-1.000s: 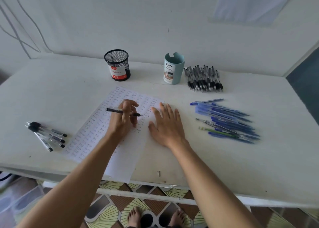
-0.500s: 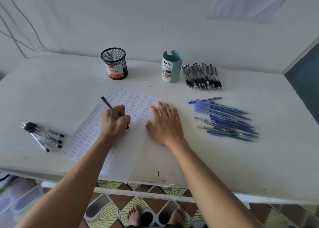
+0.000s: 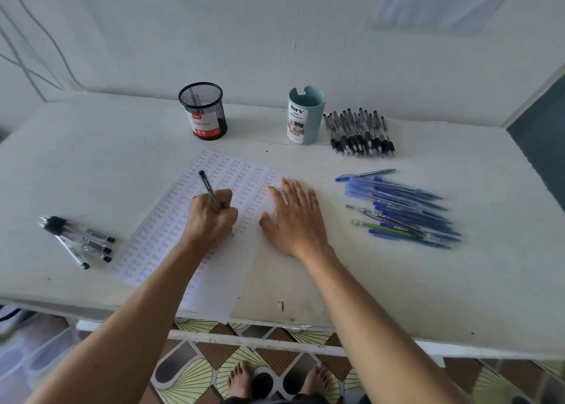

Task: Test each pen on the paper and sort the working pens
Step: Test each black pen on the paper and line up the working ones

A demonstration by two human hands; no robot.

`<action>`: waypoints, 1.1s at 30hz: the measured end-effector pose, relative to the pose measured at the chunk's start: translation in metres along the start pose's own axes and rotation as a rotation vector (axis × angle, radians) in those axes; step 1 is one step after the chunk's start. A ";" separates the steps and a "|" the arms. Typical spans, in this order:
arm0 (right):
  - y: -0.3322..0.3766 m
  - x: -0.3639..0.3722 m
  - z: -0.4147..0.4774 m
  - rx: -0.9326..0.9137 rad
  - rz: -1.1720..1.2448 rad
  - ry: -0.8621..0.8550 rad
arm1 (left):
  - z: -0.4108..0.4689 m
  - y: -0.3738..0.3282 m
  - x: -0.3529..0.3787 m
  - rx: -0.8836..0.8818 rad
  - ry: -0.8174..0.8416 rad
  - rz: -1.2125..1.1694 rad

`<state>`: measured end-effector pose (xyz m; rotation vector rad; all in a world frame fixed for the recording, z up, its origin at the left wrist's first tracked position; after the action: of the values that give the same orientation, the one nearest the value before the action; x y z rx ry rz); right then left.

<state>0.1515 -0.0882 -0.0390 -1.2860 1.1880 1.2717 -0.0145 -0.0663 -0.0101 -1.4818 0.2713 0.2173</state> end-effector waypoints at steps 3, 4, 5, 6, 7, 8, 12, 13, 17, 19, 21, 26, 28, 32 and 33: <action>-0.001 0.000 0.000 0.000 0.000 -0.008 | 0.000 -0.001 -0.001 0.000 -0.022 0.002; -0.001 0.000 0.001 0.001 -0.003 -0.011 | -0.001 -0.003 0.000 0.008 -0.019 0.005; -0.001 0.000 0.001 0.003 -0.003 -0.013 | -0.001 -0.004 0.000 0.012 -0.018 0.007; 0.000 0.000 0.001 0.006 -0.002 -0.014 | -0.001 -0.003 0.000 0.011 -0.020 0.006; 0.000 0.000 0.001 0.007 -0.003 -0.012 | -0.001 -0.002 -0.001 0.007 -0.020 -0.001; 0.000 0.000 0.000 0.006 -0.004 -0.012 | -0.001 -0.001 0.000 0.007 -0.016 -0.010; -0.001 0.000 0.000 0.004 0.002 -0.013 | -0.002 -0.004 0.002 0.033 0.023 -0.004; -0.001 0.000 0.000 0.003 0.005 -0.010 | -0.002 -0.003 0.002 0.029 0.012 0.001; 0.000 -0.002 -0.001 0.009 0.005 -0.021 | -0.003 -0.003 0.003 0.026 -0.004 0.011; 0.001 -0.002 -0.001 0.009 0.006 -0.024 | -0.003 -0.003 0.003 0.031 0.005 -0.006; 0.000 -0.002 -0.001 0.011 0.010 -0.023 | -0.003 -0.002 0.004 0.033 0.014 -0.013; 0.000 0.000 0.000 0.012 0.008 -0.014 | -0.003 -0.002 0.007 0.044 0.028 -0.013; -0.001 -0.001 0.000 0.011 0.008 -0.020 | -0.003 -0.003 0.008 0.053 0.036 -0.014; 0.000 -0.002 0.000 0.011 0.011 -0.020 | -0.003 -0.003 0.008 0.060 0.034 -0.010; 0.000 -0.003 0.000 0.011 0.011 -0.019 | -0.003 -0.003 0.009 0.060 0.039 -0.013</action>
<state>0.1520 -0.0884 -0.0365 -1.2576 1.1889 1.2812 -0.0055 -0.0694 -0.0104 -1.4287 0.2973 0.1679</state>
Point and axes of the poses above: each hand's wrist, its own z-axis towards the middle knuckle, its own x-axis out of the palm, y = z × x, the point moved 9 cm from there along z, towards the middle knuckle, and after that the axes turned 14 degrees about -z, right-handed, at the moved point
